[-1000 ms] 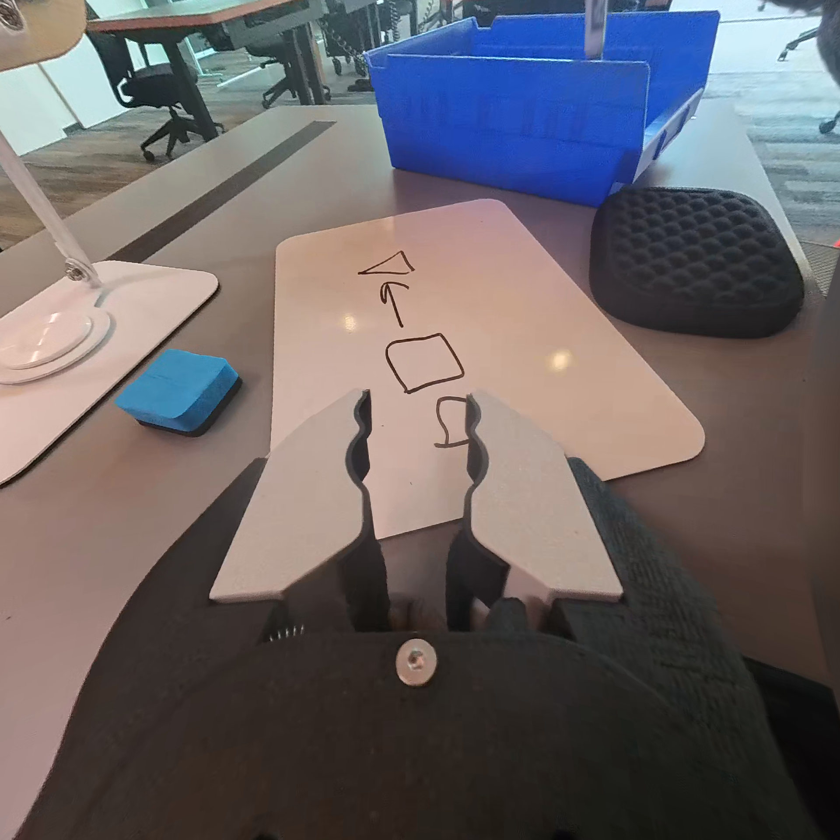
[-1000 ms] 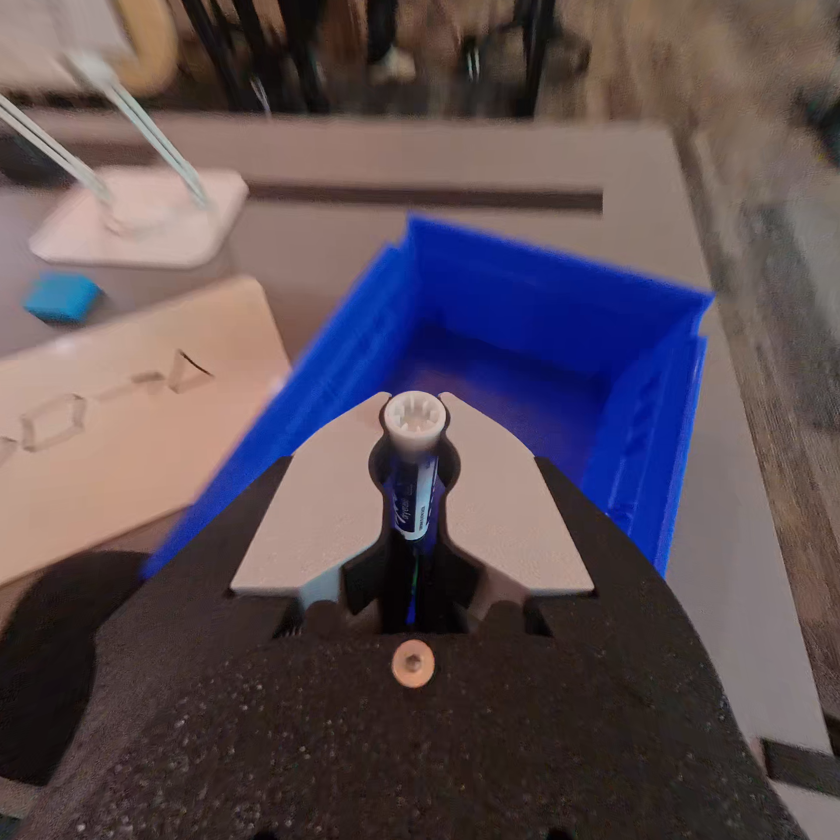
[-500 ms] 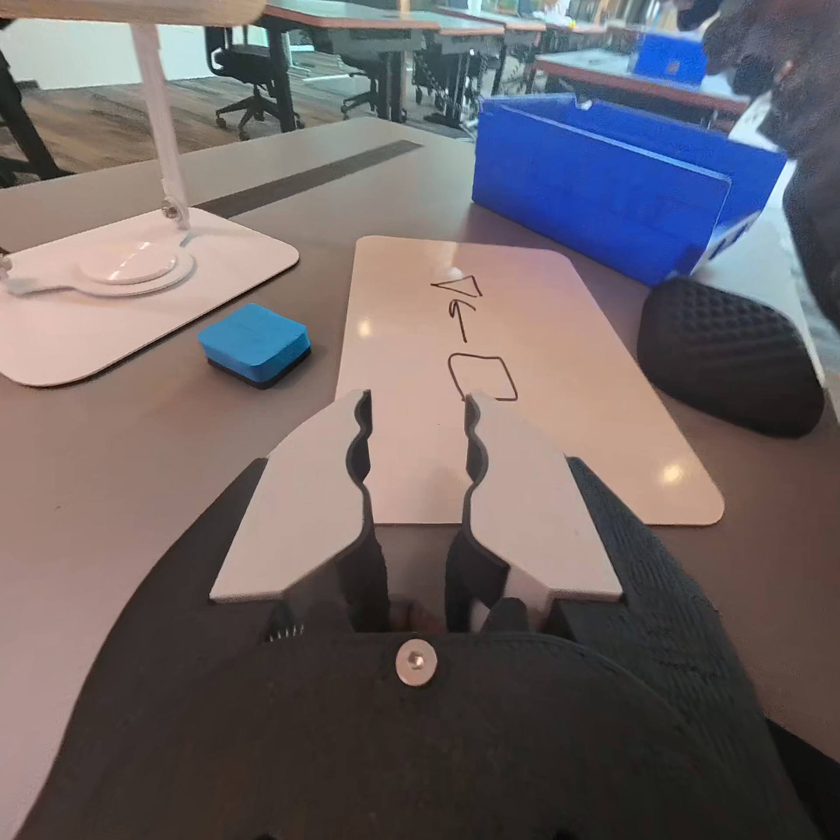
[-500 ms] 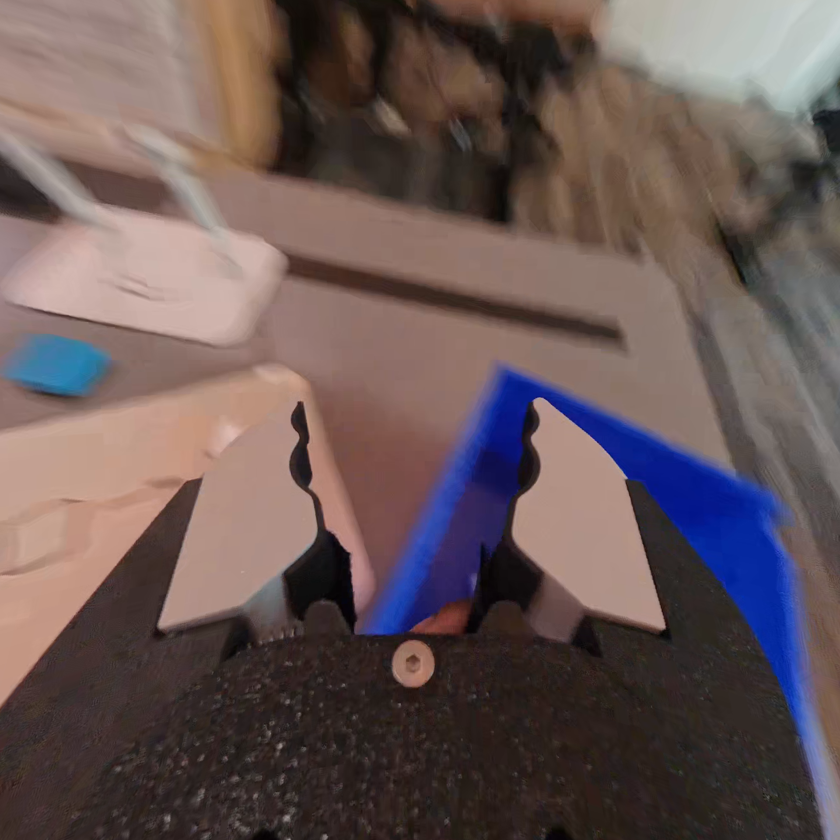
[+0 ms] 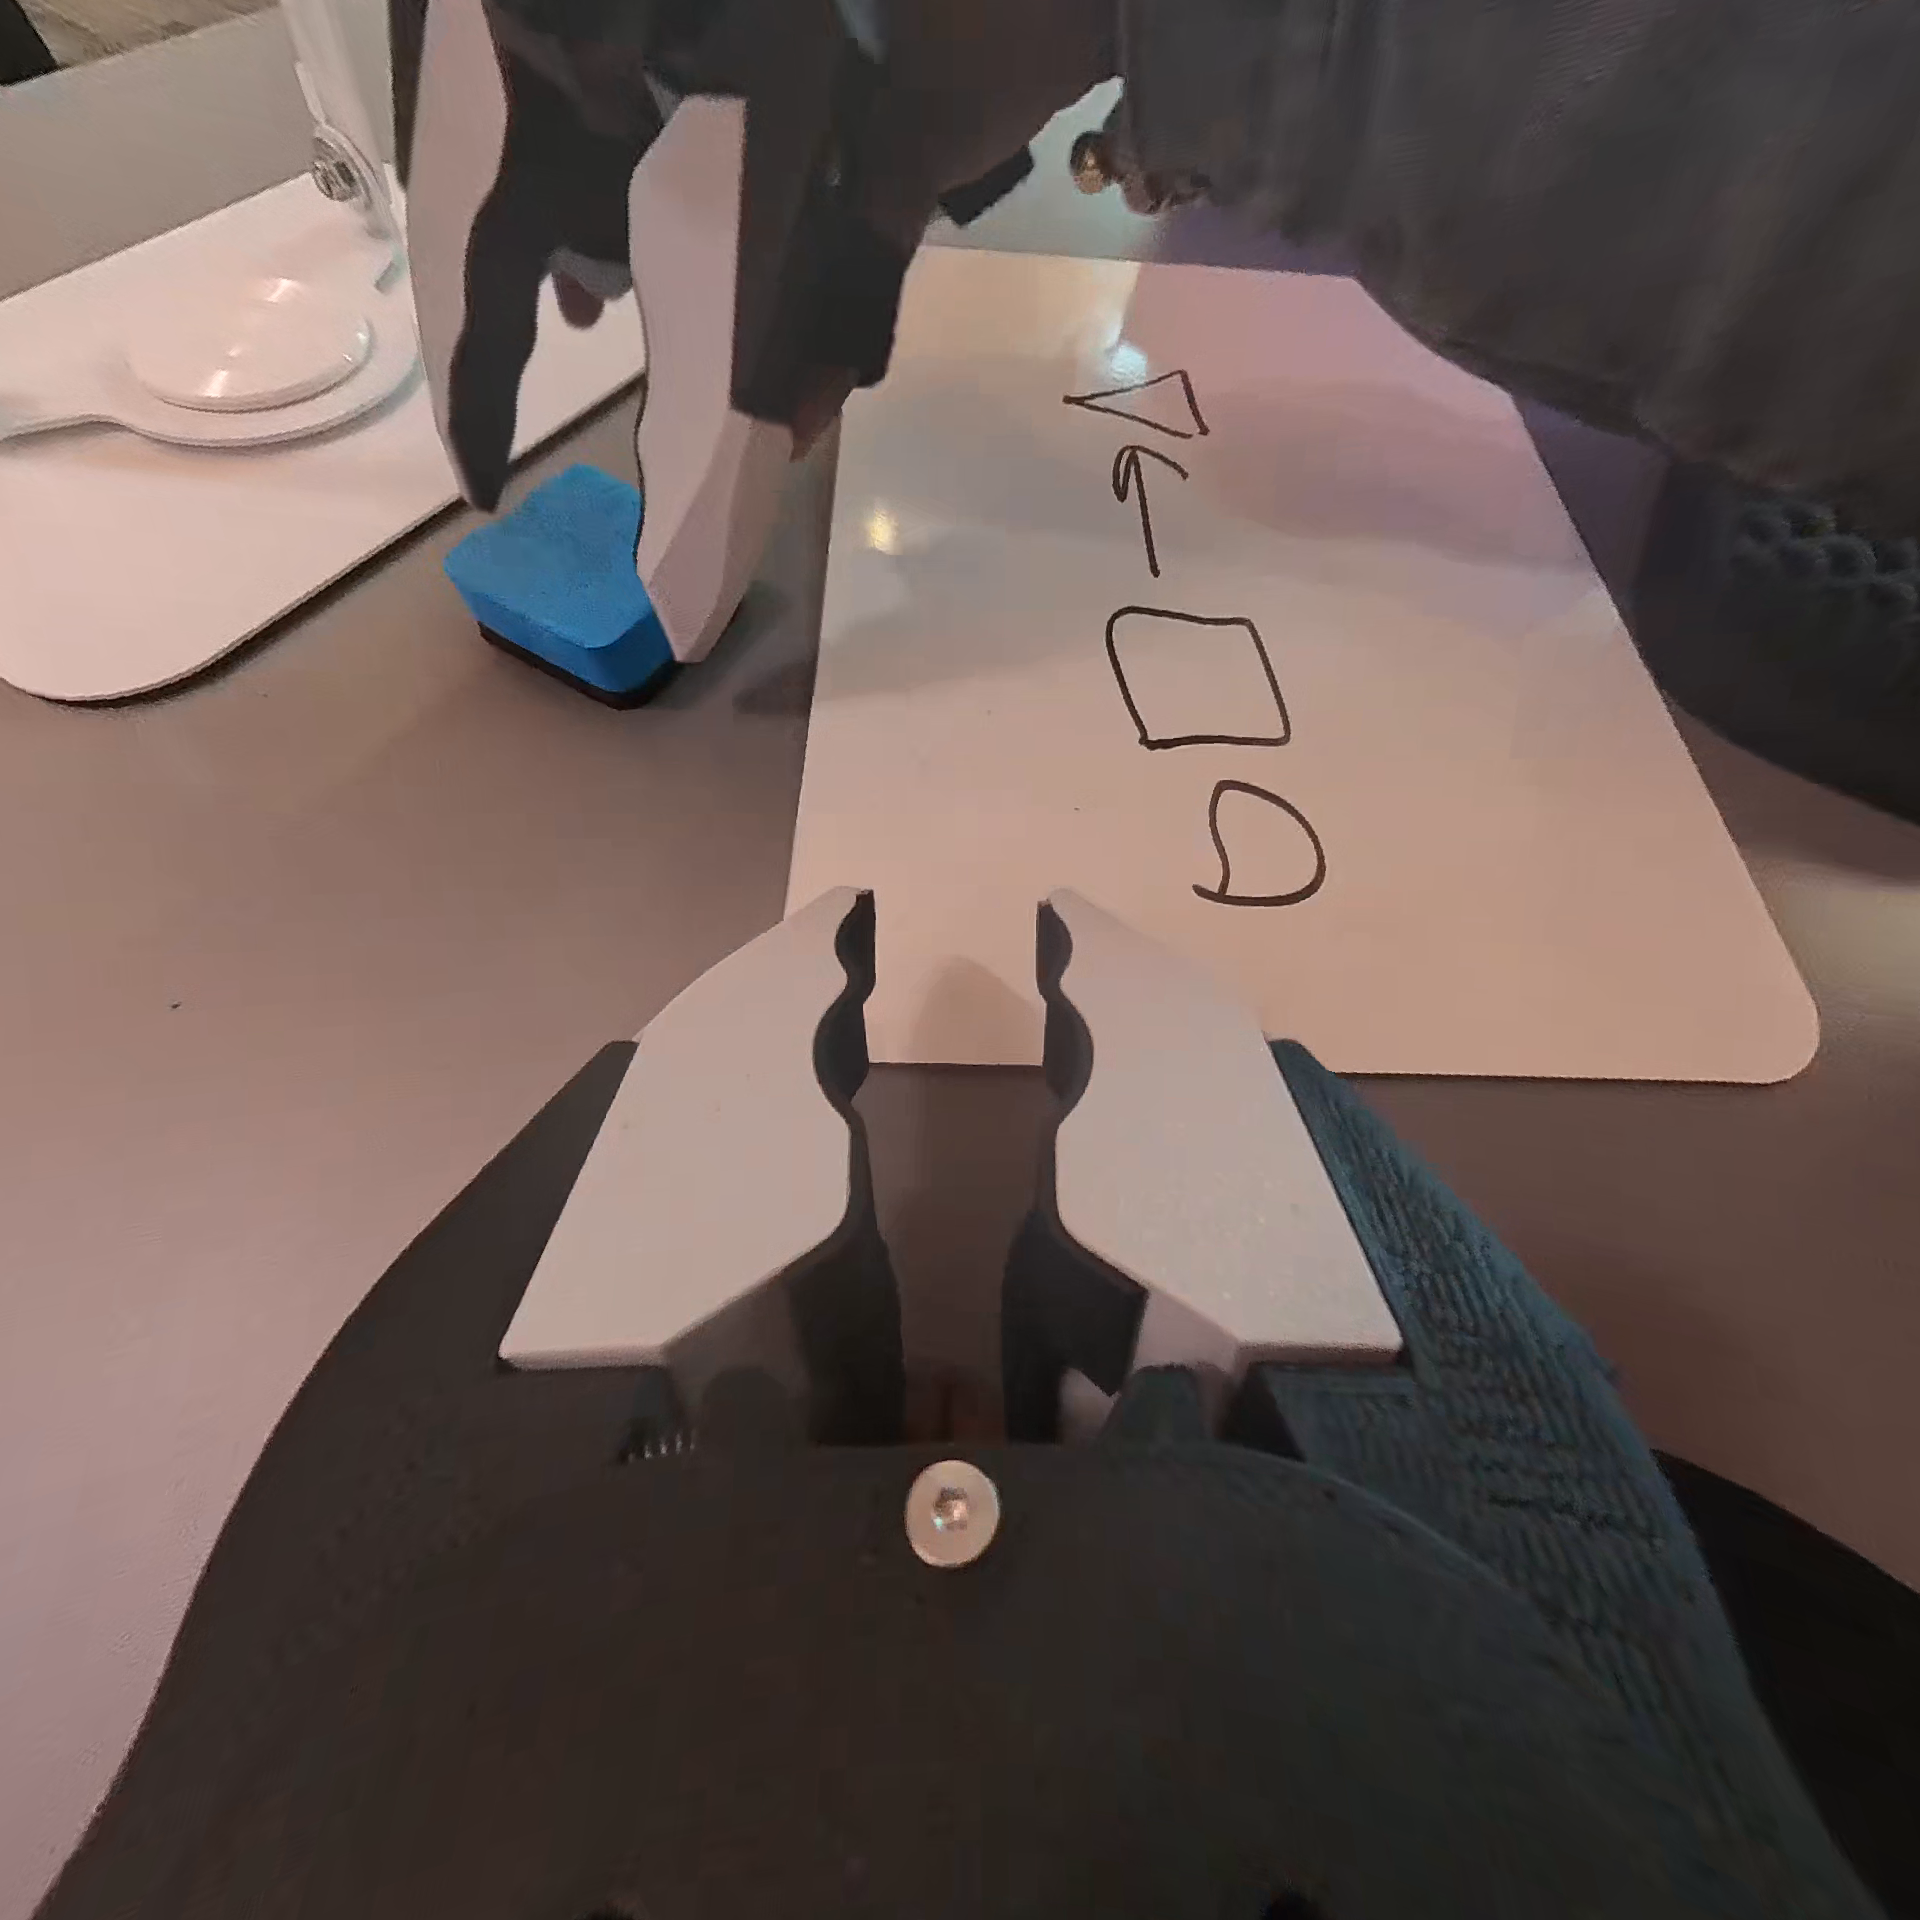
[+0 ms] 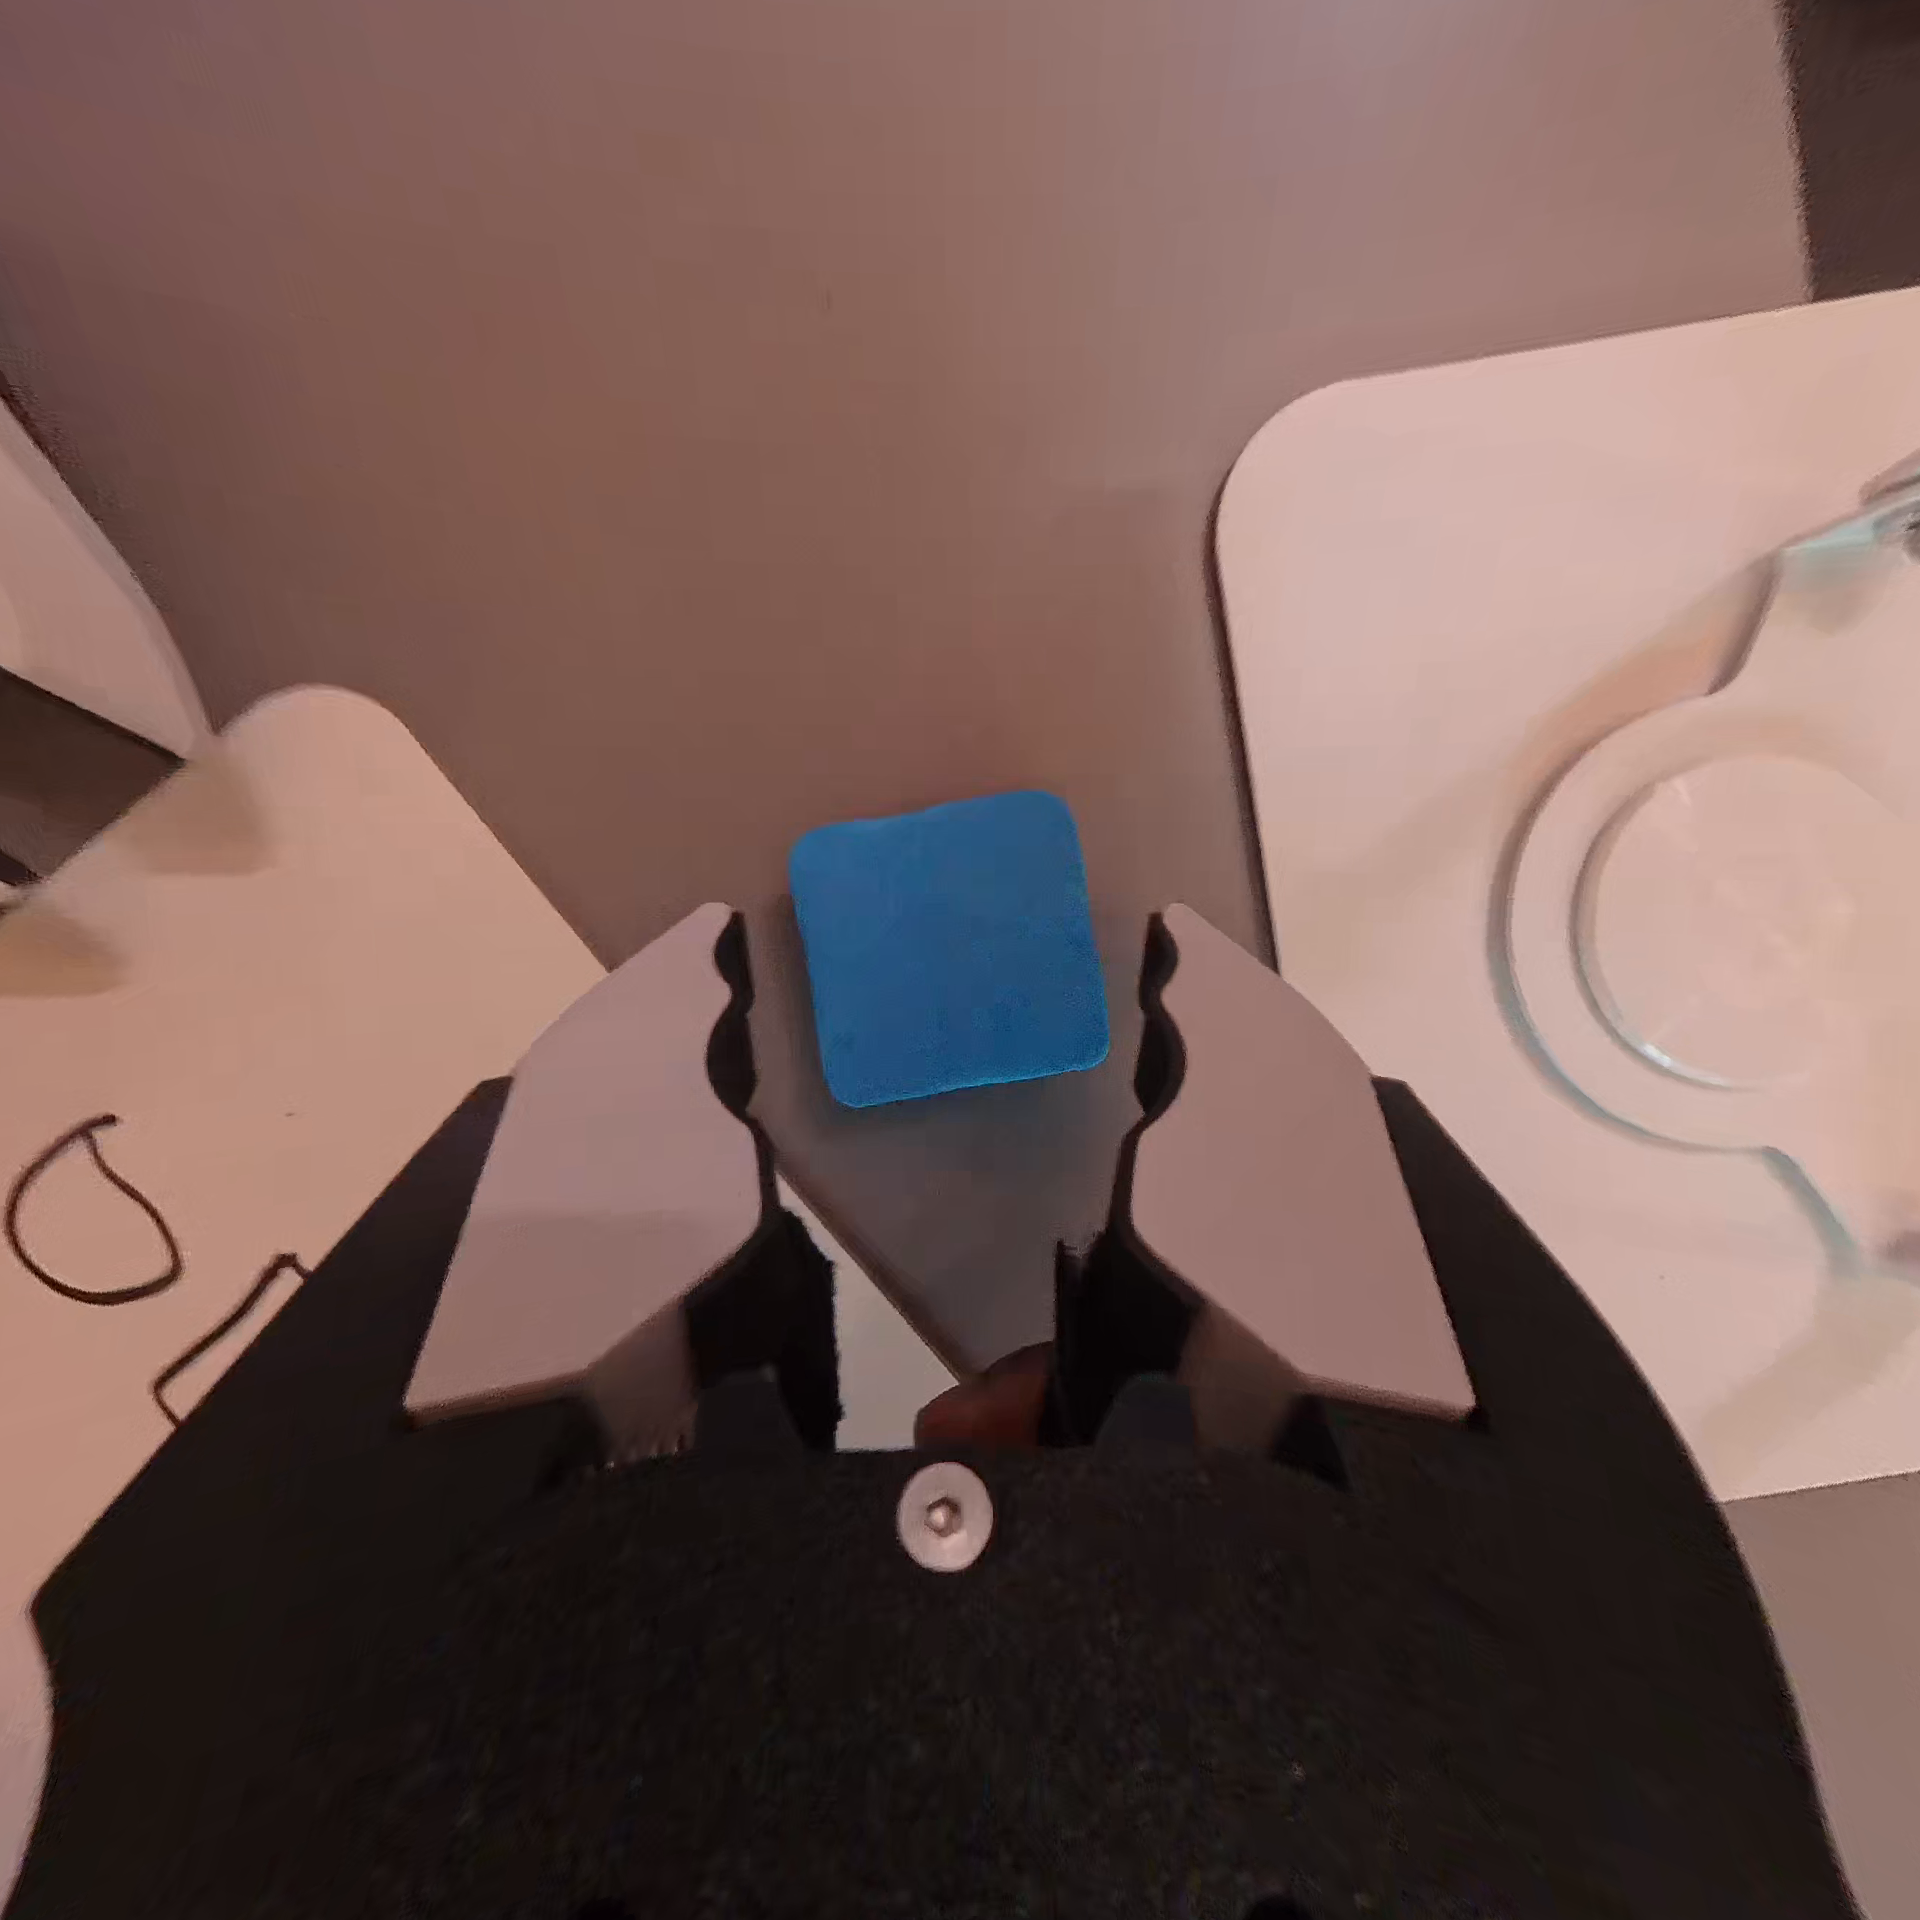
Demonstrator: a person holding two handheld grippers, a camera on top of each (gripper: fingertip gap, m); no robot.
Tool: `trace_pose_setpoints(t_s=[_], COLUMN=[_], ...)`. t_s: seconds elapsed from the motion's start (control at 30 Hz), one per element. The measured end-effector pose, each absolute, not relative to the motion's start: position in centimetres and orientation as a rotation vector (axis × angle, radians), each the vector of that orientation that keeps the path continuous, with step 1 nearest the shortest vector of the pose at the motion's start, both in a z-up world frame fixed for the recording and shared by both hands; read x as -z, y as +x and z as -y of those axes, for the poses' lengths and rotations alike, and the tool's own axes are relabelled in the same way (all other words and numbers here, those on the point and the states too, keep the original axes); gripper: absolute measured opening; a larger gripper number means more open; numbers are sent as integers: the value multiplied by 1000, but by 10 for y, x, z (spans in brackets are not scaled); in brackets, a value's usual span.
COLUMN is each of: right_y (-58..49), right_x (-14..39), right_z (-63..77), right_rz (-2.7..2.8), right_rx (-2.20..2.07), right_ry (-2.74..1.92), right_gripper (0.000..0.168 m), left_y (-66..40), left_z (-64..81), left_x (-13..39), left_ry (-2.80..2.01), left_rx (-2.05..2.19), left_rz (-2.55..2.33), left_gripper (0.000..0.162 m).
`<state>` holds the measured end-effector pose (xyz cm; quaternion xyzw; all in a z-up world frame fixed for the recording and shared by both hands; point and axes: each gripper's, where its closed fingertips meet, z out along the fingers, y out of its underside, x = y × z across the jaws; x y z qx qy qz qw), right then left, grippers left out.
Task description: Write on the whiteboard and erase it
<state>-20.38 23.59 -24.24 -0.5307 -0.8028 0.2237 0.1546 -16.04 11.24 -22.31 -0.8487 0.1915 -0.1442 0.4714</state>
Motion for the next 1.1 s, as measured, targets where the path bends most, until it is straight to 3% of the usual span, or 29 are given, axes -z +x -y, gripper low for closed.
trace_pose_setpoints(t_s=[0.03,0.07,0.3,0.5,0.53,0.6,0.67,0.77,0.97,1.03,1.1], right_y=[-202,-203,-156,-83,-78,-72,-72,-70,-73,-74,-76], right_x=[248,248,206,226,230,233,223,212,227,235,236], right_z=[-237,-236,-191,-148,-146,-144,-142,-142,-136,-132,-131], right_rz=[2337,2343,2165,2190,2184,2146,2069,2026,2086,2095,2077], right_rx=[-587,-565,-648,-557,-545,-561,-657,-713,-637,-583,-572], right_ry=[-1496,-1461,-1611,-1722,-1733,-1759,-1763,-1727,-1762,-1757,-1731], right_gripper=[59,56,56,57,61,85,89,77,76,57,51], left_y=[-160,-159,-157,-154,-153,-153,-153,-153,-153,-151,-144], left_z=[-112,-112,-111,-109,-109,-109,-109,-109,-109,-108,-104], left_x=[224,226,239,247,248,249,249,248,249,249,249], left_ry=[-2086,-2096,-2172,-2216,-2221,-2225,-2231,-2228,-2233,-2230,-2214], left_rx=[354,352,310,300,296,294,305,318,325,328,341], left_rz=[-478,-483,-540,-583,-592,-598,-588,-585,-583,-599,-668], left_gripper=[30,30,30,30,30,30,30,29,30,28,14])
